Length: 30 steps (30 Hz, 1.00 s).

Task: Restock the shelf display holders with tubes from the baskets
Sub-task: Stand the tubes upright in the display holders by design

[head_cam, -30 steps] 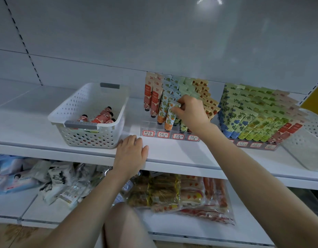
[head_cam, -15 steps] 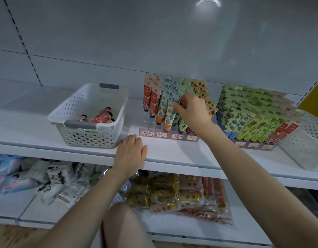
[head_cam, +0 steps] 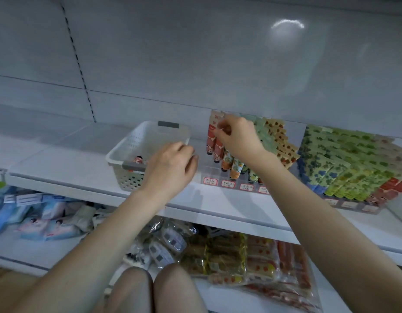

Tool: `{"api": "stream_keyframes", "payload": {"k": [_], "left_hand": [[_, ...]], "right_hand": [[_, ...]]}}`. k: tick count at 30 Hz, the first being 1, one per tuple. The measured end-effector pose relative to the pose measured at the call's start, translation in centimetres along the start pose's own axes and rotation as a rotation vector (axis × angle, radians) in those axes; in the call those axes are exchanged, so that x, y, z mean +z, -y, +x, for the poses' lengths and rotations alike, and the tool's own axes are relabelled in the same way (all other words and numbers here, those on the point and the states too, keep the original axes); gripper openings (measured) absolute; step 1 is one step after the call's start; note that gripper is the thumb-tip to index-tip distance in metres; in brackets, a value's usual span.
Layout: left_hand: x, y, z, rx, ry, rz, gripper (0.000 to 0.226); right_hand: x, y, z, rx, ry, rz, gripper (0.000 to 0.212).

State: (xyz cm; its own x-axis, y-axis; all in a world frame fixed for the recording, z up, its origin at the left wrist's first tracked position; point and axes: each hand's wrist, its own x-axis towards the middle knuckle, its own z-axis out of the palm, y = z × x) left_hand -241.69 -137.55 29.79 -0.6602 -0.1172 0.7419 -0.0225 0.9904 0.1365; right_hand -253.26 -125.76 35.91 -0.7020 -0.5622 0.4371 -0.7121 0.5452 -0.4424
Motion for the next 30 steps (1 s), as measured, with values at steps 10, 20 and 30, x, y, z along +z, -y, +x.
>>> {"api": "stream_keyframes", "payload": {"k": [10, 20, 30], "left_hand": [[-0.4, 10.0, 4.0, -0.495, 0.834, 0.313, 0.038], [3.0, 12.4, 5.5, -0.543, 1.260, 0.186, 0.048], [3.6, 14.2, 5.2, -0.515, 1.247, 0.022, 0.041]], "right_hand": [[8.9, 6.3, 7.7, 0.073, 0.557, -0.048, 0.007], [17.2, 5.4, 9.6, 0.294, 0.918, -0.138, 0.024], [17.5, 4.8, 10.7, 0.260, 0.690, -0.030, 0.023]]}}
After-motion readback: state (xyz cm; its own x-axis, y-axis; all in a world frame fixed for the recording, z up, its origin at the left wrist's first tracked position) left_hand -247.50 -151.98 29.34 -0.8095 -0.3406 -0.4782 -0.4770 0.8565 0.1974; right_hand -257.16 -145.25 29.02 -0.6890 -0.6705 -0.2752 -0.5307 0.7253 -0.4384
